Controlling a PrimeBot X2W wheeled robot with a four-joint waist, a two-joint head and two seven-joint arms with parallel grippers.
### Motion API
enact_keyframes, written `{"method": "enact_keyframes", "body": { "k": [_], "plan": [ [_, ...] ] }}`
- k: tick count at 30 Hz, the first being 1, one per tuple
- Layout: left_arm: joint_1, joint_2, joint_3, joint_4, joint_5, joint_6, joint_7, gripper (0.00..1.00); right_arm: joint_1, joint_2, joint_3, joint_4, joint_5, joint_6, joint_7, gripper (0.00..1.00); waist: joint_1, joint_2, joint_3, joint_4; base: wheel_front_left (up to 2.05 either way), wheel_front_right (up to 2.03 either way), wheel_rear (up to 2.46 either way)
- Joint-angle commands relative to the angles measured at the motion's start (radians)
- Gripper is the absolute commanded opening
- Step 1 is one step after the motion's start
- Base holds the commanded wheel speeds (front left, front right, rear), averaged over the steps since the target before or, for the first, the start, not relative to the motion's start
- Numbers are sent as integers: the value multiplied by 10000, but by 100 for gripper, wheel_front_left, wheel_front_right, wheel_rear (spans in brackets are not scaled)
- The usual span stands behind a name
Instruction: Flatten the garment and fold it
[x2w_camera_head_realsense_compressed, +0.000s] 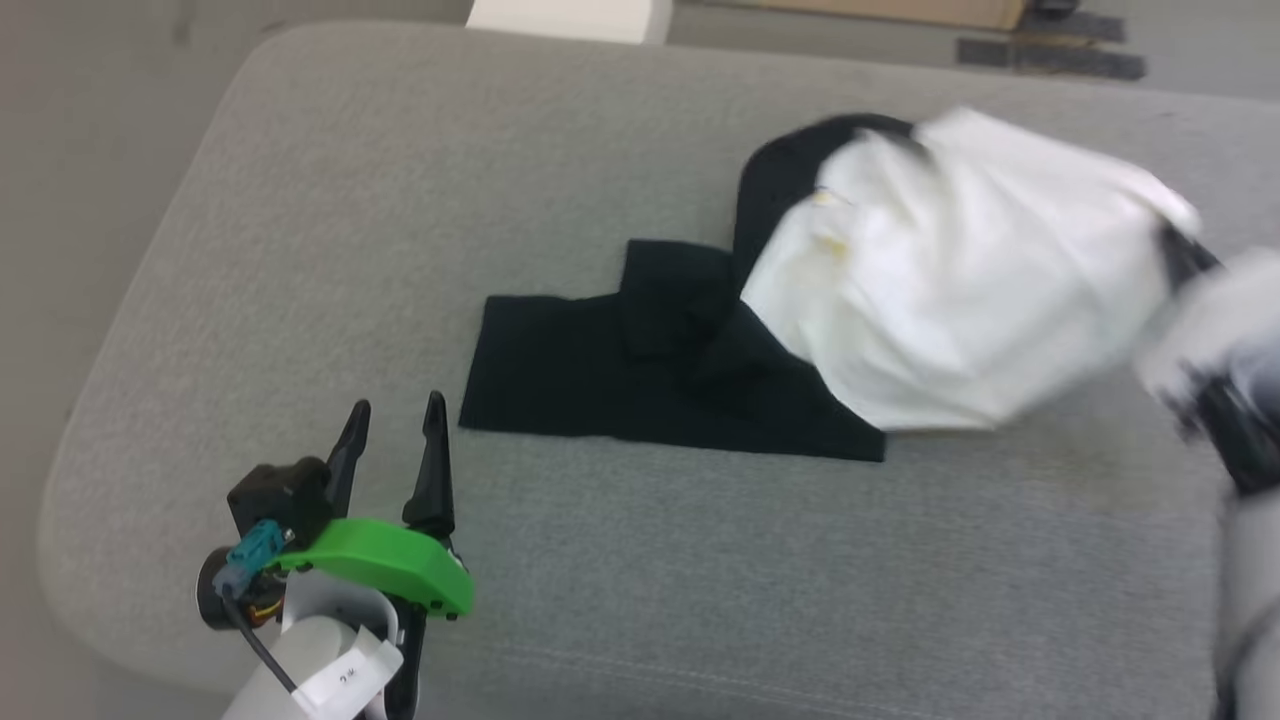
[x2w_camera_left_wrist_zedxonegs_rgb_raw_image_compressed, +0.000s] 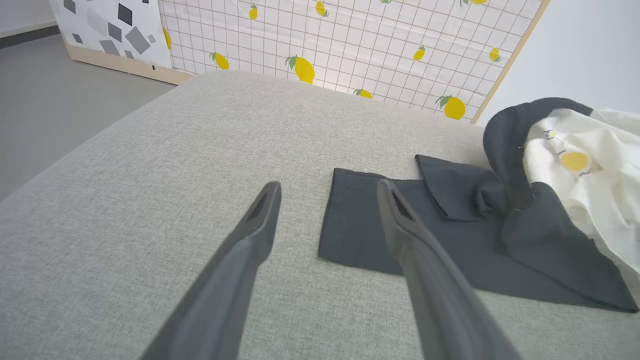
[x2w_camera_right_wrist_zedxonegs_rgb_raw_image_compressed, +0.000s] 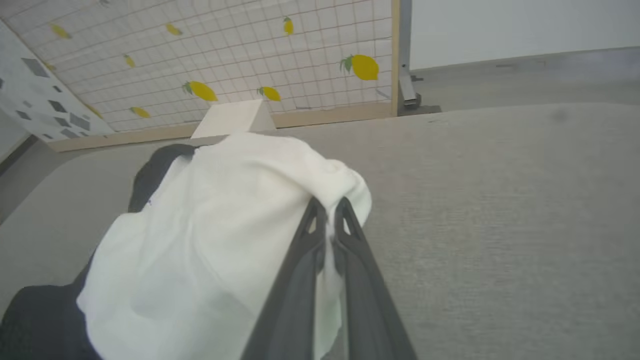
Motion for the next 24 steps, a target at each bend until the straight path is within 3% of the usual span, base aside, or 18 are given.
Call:
{"method": "enact_keyframes", "body": {
  "k": [1, 4, 7, 11, 13, 14, 15, 20, 24],
  "plan": [
    [148, 75, 15, -6, 22, 22, 2, 100, 843, 34, -562, -420, -51, -15, 59, 0, -1, 0, -632, -649, 0, 0, 0],
    [259, 76, -15, -27, -21, 40, 47, 100, 2384, 308, -1713, -1285, -331, -15, 581, 0, -1, 0, -821, -851, 0, 0, 0],
    [323, 55, -64, -33, -71, 41, 108, 100, 3988, 605, -2220, -1714, -542, -15, 1490, 0, -1, 0, -906, -993, 0, 0, 0],
    [445, 48, -81, 15, -169, 57, 187, 100, 5276, 767, -1935, -1756, -115, -15, 2396, 0, -1, 0, -971, -1216, 0, 0, 0],
    [521, 51, -79, 48, -231, 77, 247, 100, 5465, 777, -1735, -1821, 299, -15, 2274, 0, -1, 0, -1001, -1327, 0, 0, 0],
    [551, 57, -72, 59, -259, 86, 271, 100, 5461, 779, -1647, -1876, 514, -15, 2072, 8, -1, 0, -1015, -1375, 0, 0, 0],
    [583, 58, -71, 73, -304, 86, 319, 100, 5451, 780, -1518, -1974, 719, -15, 1809, 100, -1, 0, -1033, -1419, 0, 0, 0],
    [256, -119, -219, 115, -564, 55, 948, 100, 5147, 783, -1503, -2661, 1389, -15, 354, 100, -1, 0, -1069, -1500, 0, 0, 0],
    [-901, -548, -715, 274, -789, -58, 2306, 100, 4941, 783, -1565, -3375, 1282, -15, -228, 100, -1, 0, -919, -1527, 0, 0, 0]
  ]
}}
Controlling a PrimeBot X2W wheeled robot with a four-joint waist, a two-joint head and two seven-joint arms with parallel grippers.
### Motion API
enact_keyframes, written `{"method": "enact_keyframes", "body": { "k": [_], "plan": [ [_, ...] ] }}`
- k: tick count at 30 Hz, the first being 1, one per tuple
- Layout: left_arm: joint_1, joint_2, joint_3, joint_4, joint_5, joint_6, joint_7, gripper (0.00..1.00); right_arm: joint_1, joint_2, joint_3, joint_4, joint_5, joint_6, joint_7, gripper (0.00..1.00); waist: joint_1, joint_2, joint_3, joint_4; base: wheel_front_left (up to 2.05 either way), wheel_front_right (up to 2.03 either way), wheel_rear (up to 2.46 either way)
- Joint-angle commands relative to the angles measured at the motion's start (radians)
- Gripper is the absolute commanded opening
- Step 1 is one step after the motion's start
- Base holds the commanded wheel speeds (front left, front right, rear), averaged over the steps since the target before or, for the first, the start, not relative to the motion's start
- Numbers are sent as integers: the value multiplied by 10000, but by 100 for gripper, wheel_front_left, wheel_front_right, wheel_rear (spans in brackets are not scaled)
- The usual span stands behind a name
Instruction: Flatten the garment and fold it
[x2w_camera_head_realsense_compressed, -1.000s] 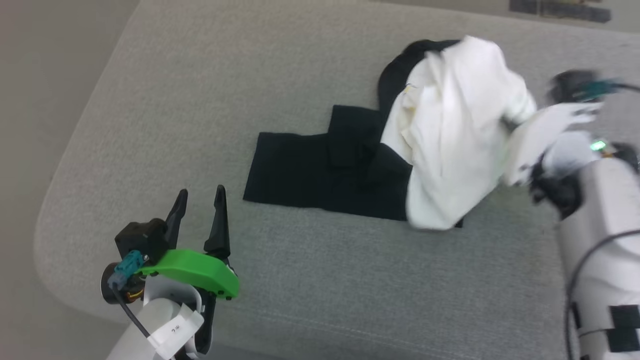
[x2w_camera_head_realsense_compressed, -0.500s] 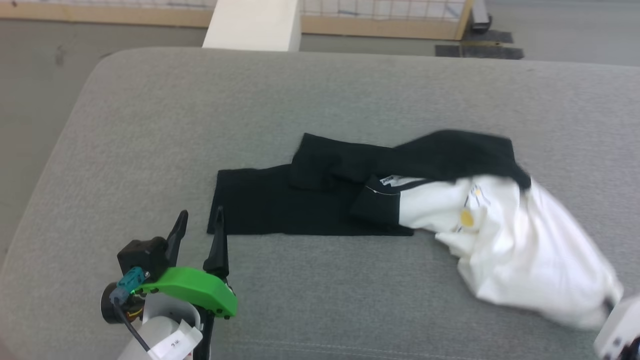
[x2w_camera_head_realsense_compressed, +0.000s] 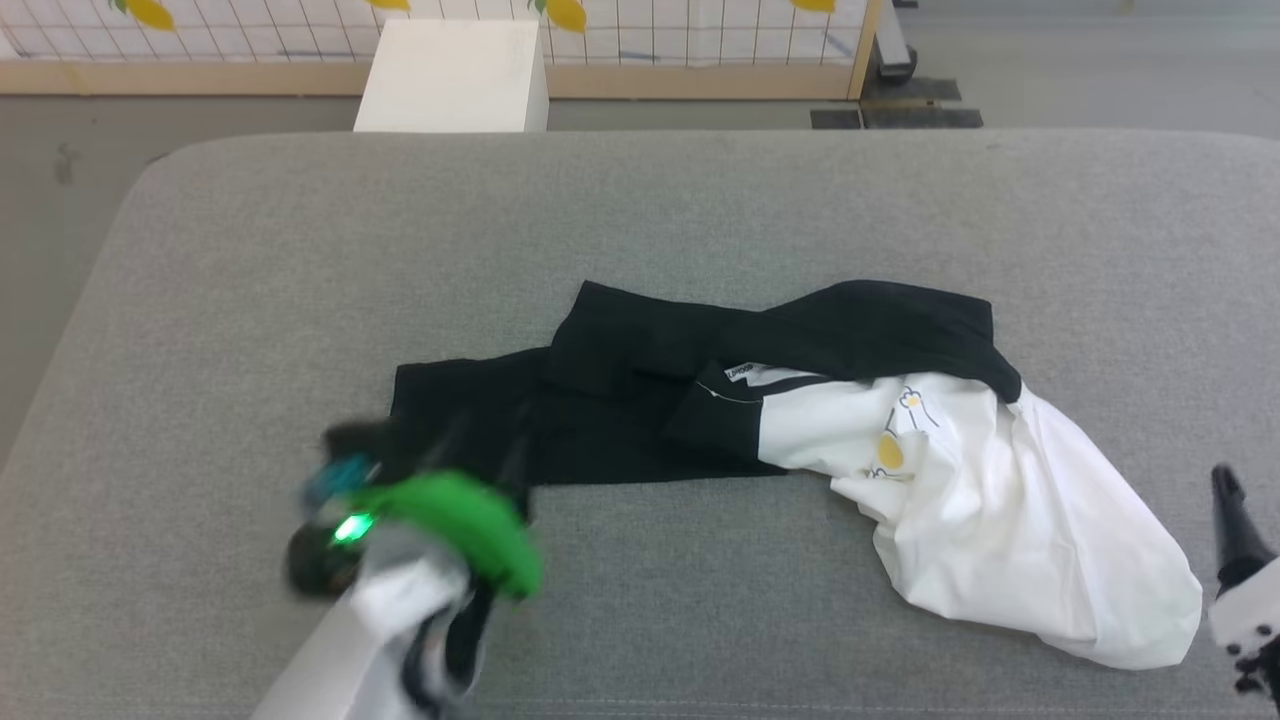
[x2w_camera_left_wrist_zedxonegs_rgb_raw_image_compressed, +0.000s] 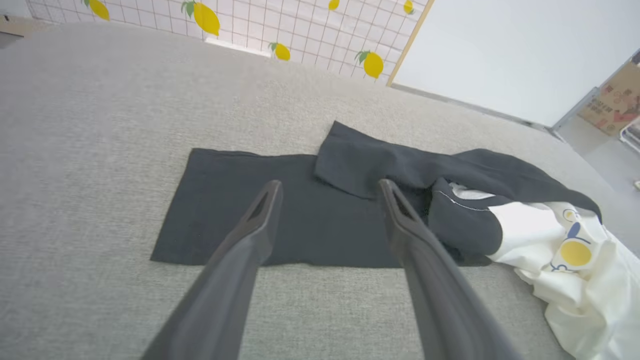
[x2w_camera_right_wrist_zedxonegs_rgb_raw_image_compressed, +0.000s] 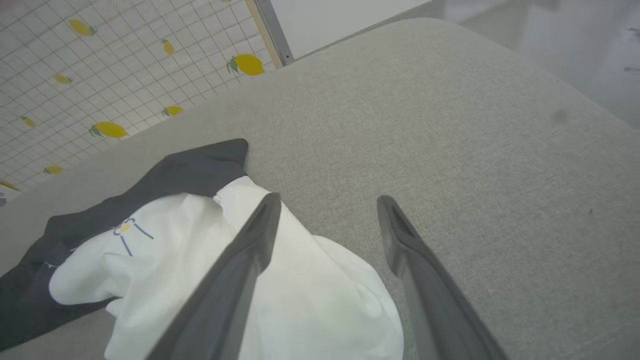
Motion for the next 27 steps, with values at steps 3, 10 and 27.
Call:
{"method": "enact_keyframes", "body": {
  "k": [3, 10, 27],
  "plan": [
    [-1598, -579, -638, 527, -161, -48, 1660, 100, -334, -4, 146, -365, -153, -13, 35, 100, 0, 0, 288, -101, 0, 0, 0],
    [-4106, -1410, -1737, 2679, -258, -458, 4529, 100, -724, -4, 818, -297, -22, -13, 187, 100, 0, 0, 972, -682, 0, 0, 0],
    [-5201, -1883, -2233, 5186, -756, -1483, 5361, 0, -737, -3, 978, 450, 63, -13, -342, 100, 0, 0, 1473, -1013, 0, 0, 0]
  ]
}}
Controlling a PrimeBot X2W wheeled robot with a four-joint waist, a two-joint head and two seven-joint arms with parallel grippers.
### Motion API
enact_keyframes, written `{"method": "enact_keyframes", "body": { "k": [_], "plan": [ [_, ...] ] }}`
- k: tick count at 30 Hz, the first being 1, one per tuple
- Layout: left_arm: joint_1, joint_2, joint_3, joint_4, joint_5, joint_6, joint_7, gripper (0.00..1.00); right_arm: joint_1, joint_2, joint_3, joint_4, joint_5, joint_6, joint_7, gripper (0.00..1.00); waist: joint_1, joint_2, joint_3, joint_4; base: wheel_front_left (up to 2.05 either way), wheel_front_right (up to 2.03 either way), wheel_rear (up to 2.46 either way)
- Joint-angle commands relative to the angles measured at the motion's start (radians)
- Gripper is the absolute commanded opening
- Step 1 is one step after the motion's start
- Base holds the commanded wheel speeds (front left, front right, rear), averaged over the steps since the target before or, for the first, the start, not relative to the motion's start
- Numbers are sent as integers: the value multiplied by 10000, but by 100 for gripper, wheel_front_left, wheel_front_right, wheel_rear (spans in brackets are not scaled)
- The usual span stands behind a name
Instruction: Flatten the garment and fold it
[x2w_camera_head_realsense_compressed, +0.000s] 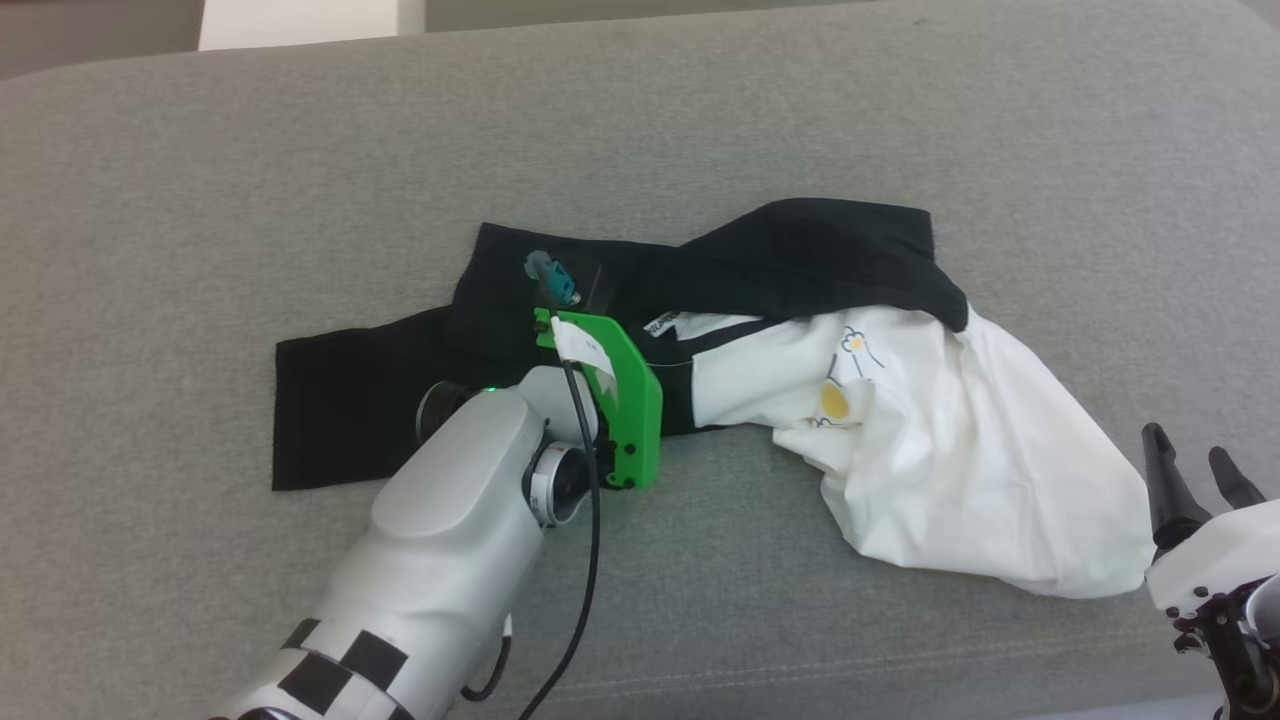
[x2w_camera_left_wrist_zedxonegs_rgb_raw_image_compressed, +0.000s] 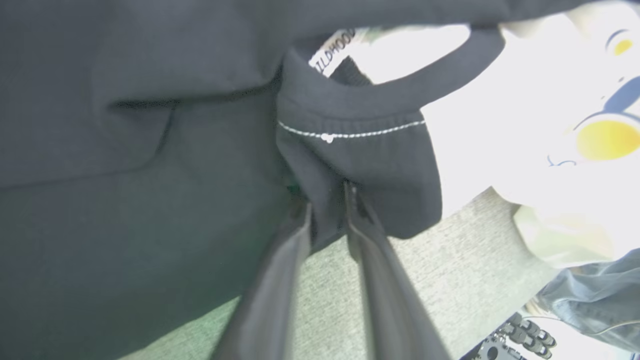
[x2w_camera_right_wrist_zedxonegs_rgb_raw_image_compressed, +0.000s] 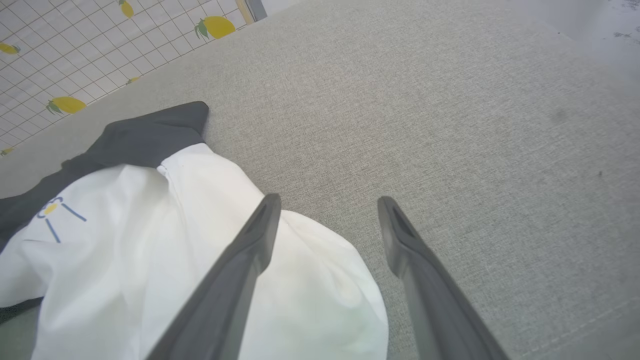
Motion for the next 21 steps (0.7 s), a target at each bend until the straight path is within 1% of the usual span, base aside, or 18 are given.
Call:
{"method": "enact_keyframes", "body": {
  "k": [1, 3, 5, 7, 9, 12, 14, 15, 17, 19, 21],
  "plan": [
    [-160, -67, 37, -59, -172, -162, -168, 0, -104, -1, 31, 51, -16, -13, -70, 100, 0, -1, -86, 191, 0, 0, 0],
    [-220, -103, 178, -190, -357, -296, -449, 0, -115, -1, 70, 81, -65, -13, -82, 100, 0, -1, -142, 321, 0, 0, 0],
    [-390, -129, 412, -433, -512, -371, -944, 0, -108, -1, 68, 103, -105, -13, -90, 100, 0, -1, -219, 551, 0, 0, 0],
    [-589, -114, 780, -709, -647, -325, -1496, 0, -81, -1, 64, 115, -155, -13, -67, 100, 0, -1, -312, 757, 0, 0, 0],
    [-790, 64, 1276, -1063, -758, -179, -2089, 0, -66, -1, 52, 107, -220, -13, -46, 100, 0, -1, -397, 949, 0, 0, 0],
    [-897, 707, 2036, -1594, -781, 281, -2805, 0, -71, -1, 97, 80, -249, -13, -16, 100, 0, -1, -529, 1154, 0, 0, 0],
    [-656, 1358, 2602, -1934, -793, 748, -3155, 0, -87, -1, 157, 83, -256, -13, -3, 100, 0, -1, -604, 1245, 0, 0, 0],
    [-393, 1734, 2953, -2076, -833, 1069, -3320, 0, -87, -1, 180, 93, -257, -13, 2, 100, 0, -1, -636, 1296, 0, 0, 0],
    [294, 2279, 3447, -2289, -976, 1584, -3391, 0, -73, -1, 191, 110, -255, -13, 3, 100, 0, -1, -675, 1382, 0, 0, 0],
    [1137, 2618, 3753, -2454, -1194, 1958, -3242, 0, -55, -1, 186, 107, -257, -13, -1, 100, 0, -1, -653, 1466, 0, 0, 0],
    [1978, 2706, 3855, -2547, -1454, 2154, -2969, 0, -34, -1, 191, 111, -263, -13, 8, 100, 0, -1, -613, 1559, 0, 0, 0]
  ]
}}
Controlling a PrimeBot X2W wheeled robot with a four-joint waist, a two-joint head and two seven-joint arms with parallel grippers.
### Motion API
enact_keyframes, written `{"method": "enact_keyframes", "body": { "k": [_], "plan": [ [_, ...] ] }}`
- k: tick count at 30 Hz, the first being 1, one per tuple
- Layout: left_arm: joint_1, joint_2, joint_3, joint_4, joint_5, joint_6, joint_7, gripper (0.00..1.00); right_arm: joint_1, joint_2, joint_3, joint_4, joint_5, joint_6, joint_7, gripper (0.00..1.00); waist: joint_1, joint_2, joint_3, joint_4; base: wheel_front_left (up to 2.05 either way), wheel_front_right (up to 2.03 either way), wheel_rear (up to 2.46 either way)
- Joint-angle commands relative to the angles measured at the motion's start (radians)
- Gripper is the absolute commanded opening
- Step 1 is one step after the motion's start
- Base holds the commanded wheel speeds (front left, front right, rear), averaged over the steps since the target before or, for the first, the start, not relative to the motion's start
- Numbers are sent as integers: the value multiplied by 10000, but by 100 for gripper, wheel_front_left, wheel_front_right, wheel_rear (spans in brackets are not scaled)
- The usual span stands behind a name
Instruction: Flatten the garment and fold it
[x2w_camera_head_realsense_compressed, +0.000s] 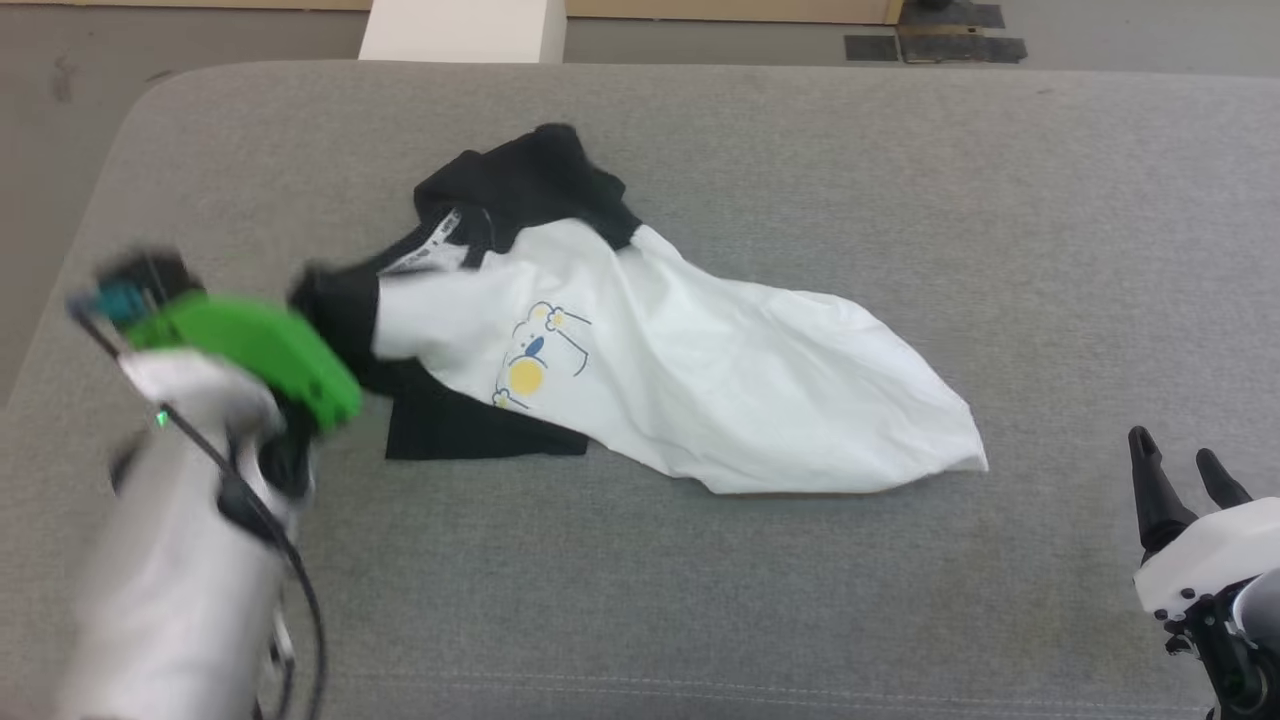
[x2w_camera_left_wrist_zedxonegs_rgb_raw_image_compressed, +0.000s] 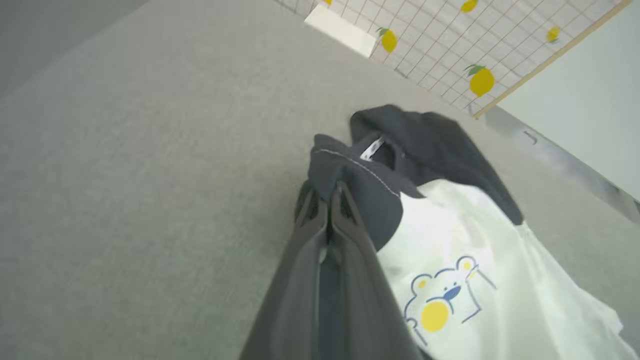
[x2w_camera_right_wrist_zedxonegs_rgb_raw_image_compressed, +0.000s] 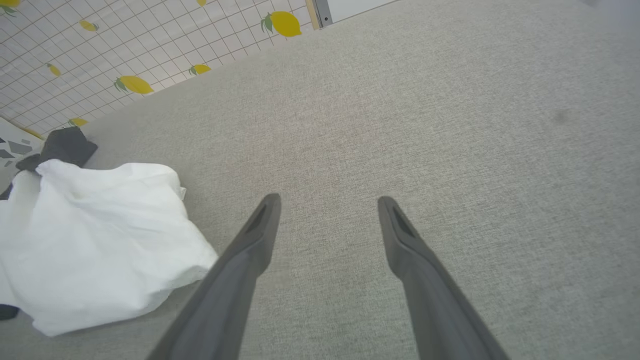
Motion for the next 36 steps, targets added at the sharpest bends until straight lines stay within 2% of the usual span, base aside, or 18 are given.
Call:
{"method": "enact_keyframes", "body": {
  "k": [1, 3, 4, 5, 6, 11, 15, 17, 22, 28, 35, 36],
  "plan": [
    [532, -163, -49, -52, -188, 71, 156, 0, -29, -5, 21, 22, -54, -13, 15, 100, 0, 0, 22, 128, 0, 0, 0],
    [1132, -314, -12, -134, -436, 124, 256, 0, -38, -5, 47, 34, -62, -13, 31, 100, 0, 0, 69, 194, 0, 0, 0],
    [1357, -395, 50, -176, -548, 151, 216, 22, -53, -5, 73, 48, -55, -13, 45, 100, 0, 0, 83, 222, 0, 0, 0],
    [1486, -446, 100, -237, -599, 152, 119, 84, -69, -5, 97, 58, -56, -13, 54, 100, 0, 0, 87, 239, 0, 0, 0],
    [1608, -506, 208, -342, -654, 147, -89, 100, -96, -5, 153, 63, -87, -13, 57, 100, 0, 0, 79, 255, 0, 0, 0],
    [2053, -279, 559, -1394, -88, -278, -2043, 100, -398, -5, 751, 51, -228, -13, 176, 100, 0, 0, -31, 233, 0, 0, 0],
    [2871, -50, 515, -2269, 990, -382, -4048, 100, -1116, -5, 1607, 132, -446, -13, 564, 100, 0, 0, -36, 274, 0, 0, 0],
    [3251, -103, 516, -2602, 1430, -354, -4496, 100, -1595, -5, 2129, 344, -674, -13, 952, 100, 0, 0, 29, 338, 0, 0, 0],
    [3908, -628, 662, -3322, 2302, -414, -4728, 100, -3199, -5, 3549, 1485, -1581, -13, 2048, 100, 0, 0, 318, 598, 0, 0, 0],
    [4136, -1423, 1173, -3706, 3103, -830, -4738, 100, -4878, -31, 5277, 3428, -2323, -13, 2651, 100, 0, 0, 678, 1116, 0, 0, 0],
    [4002, -1974, 1484, -3304, 3586, -1389, -4740, 100, -5551, -28, 5789, 5149, -2500, -13, 2661, 100, 0, 0, 933, 1496, 0, 0, 0],
    [4008, -2036, 1524, -3219, 3572, -1452, -4740, 100, -5593, -26, 5774, 5256, -2448, -13, 2621, 40, 0, 0, 942, 1493, 0, 0, 0]
  ]
}}
